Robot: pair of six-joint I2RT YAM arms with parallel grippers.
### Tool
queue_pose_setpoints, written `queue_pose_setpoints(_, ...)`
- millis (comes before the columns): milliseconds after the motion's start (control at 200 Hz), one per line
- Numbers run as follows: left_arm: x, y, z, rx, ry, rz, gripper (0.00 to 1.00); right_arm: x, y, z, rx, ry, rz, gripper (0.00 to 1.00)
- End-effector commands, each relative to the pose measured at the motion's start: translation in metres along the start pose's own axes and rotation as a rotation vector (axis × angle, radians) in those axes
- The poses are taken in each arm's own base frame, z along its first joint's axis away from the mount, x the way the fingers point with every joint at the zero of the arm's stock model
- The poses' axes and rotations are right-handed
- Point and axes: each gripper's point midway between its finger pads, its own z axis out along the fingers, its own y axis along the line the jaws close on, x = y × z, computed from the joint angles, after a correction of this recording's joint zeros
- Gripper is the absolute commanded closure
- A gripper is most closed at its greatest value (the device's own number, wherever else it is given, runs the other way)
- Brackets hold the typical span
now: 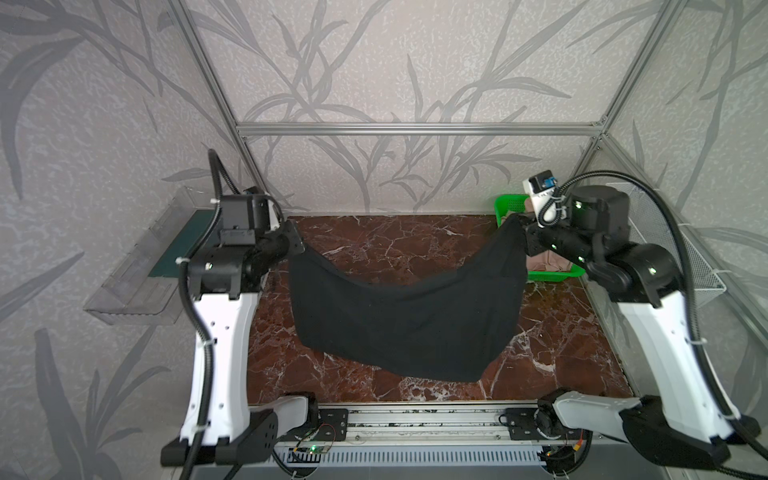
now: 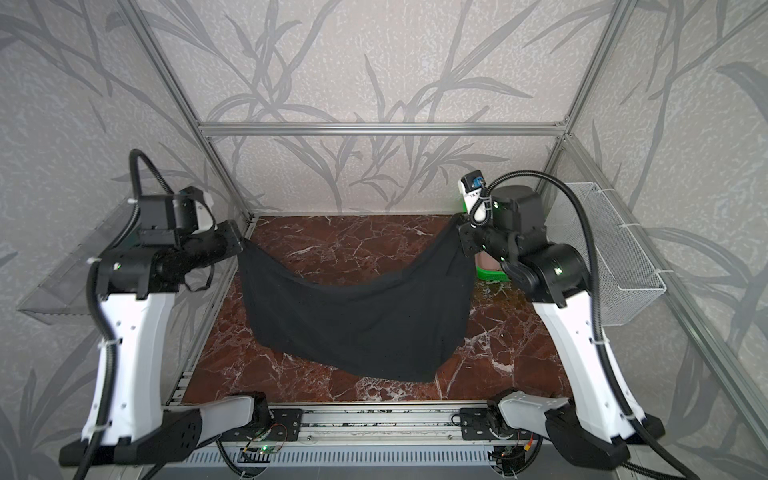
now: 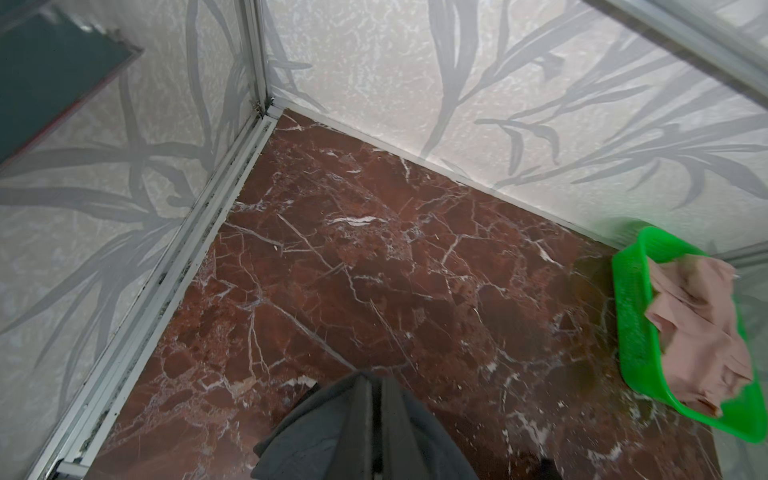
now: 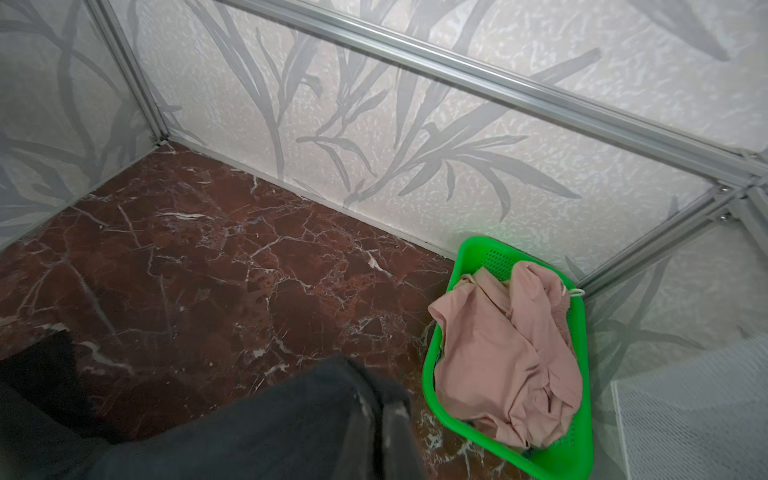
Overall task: Fold and stack the mixed laundry pile
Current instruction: 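Lift the black T-shirt high with both grippers, stretching it between them, then swing the T-shirt away and lay it flat on the table with both grippers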
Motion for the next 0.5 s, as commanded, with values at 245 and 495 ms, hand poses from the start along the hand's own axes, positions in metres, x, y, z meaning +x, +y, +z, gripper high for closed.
queue_pose_setpoints(245, -0.163, -0.042, -0.01, 0.055, -0.399, -0.006, 1.0, -0.181, -0.053, -0.076, 0.116, -0.536, -0.141, 1.0)
queue_pose_setpoints(495, -0.164, -0.041, -0.063, 0.114, -0.508, 0.052, 1.0, -0.18, -0.04, -0.147, 0.111, -0.676, -0.255, 1.0)
